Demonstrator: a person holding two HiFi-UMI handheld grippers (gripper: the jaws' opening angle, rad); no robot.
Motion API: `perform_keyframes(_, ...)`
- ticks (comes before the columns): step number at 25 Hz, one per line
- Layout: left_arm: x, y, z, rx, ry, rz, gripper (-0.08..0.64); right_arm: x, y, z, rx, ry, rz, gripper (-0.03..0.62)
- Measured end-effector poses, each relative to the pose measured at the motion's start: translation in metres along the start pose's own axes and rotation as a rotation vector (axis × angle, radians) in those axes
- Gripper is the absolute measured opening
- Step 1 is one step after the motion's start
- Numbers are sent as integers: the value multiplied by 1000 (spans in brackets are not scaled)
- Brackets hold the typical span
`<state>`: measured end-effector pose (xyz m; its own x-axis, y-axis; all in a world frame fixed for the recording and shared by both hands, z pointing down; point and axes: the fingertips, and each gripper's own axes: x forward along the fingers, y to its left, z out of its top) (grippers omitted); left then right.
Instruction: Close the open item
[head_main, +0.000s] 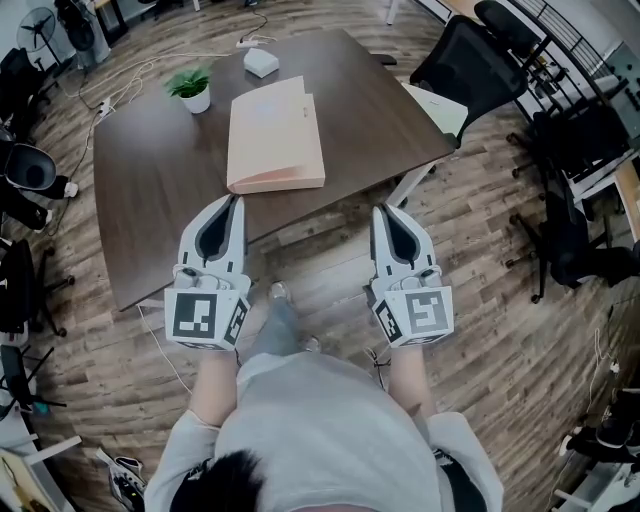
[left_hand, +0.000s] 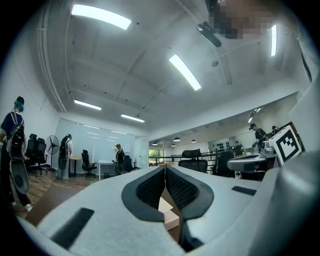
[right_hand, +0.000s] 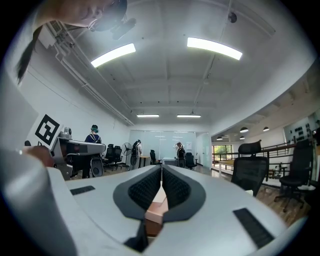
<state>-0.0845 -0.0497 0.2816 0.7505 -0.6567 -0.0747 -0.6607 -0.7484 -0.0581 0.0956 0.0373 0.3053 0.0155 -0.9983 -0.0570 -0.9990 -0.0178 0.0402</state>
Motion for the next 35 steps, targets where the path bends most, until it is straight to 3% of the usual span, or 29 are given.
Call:
perform_keyframes(23, 168, 78, -12, -17, -16, -117, 9, 154, -56, 2, -24, -13, -105, 14)
perform_keyframes(35, 214, 120, -23, -13, -11, -163, 9, 216, -54, 0, -38, -10, -120, 14)
